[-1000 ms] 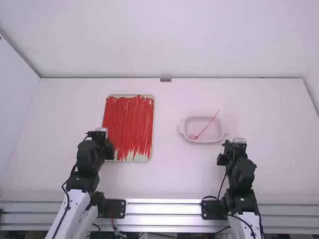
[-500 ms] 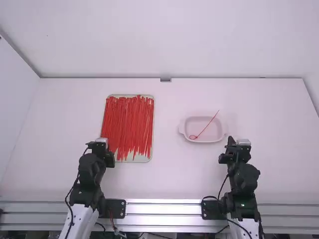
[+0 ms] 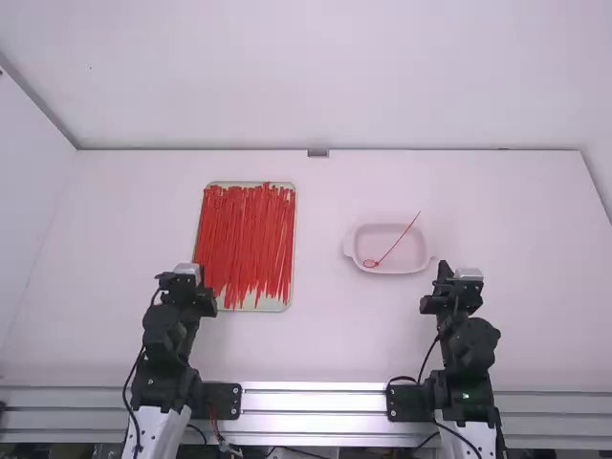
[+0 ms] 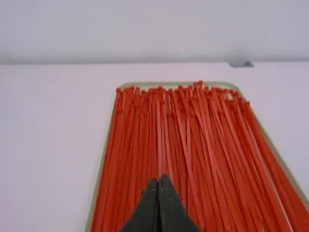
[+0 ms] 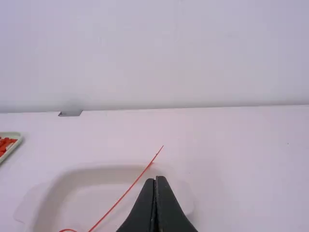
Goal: Fasten the cable tie
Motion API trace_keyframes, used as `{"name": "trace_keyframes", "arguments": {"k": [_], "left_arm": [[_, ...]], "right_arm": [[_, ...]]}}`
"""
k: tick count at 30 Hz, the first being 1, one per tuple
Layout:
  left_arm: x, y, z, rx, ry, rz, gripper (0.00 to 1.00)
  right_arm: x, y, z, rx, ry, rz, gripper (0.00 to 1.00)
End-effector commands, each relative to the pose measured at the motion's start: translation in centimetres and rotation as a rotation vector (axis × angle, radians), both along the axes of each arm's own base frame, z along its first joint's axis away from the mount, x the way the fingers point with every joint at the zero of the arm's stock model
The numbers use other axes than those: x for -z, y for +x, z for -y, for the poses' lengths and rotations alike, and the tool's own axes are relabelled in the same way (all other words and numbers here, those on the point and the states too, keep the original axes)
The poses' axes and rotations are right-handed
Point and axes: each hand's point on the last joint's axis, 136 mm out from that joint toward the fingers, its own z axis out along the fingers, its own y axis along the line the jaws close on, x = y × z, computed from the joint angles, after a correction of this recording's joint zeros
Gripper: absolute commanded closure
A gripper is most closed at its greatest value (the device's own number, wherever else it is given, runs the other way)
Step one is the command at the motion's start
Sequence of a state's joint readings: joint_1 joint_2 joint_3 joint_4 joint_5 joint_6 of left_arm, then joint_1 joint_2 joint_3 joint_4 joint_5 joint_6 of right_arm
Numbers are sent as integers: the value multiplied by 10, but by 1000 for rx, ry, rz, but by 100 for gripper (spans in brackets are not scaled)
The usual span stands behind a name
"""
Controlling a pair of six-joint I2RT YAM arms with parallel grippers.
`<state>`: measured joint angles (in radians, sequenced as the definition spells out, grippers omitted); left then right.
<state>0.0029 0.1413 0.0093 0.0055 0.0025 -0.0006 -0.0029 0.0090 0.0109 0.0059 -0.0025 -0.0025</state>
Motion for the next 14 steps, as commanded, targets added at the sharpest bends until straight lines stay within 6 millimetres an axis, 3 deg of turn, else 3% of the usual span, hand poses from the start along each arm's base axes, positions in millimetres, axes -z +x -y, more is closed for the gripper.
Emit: {"name": "trace_keyframes", "arguments": {"k": [1,14], "left_arm": [[-2,-1,0,1,1,19,100],[-26,-3,0,1,1,126,100]], "right_arm": [[5,0,0,0,2,-8,100],[5,0,0,0,2,-8,100]]}}
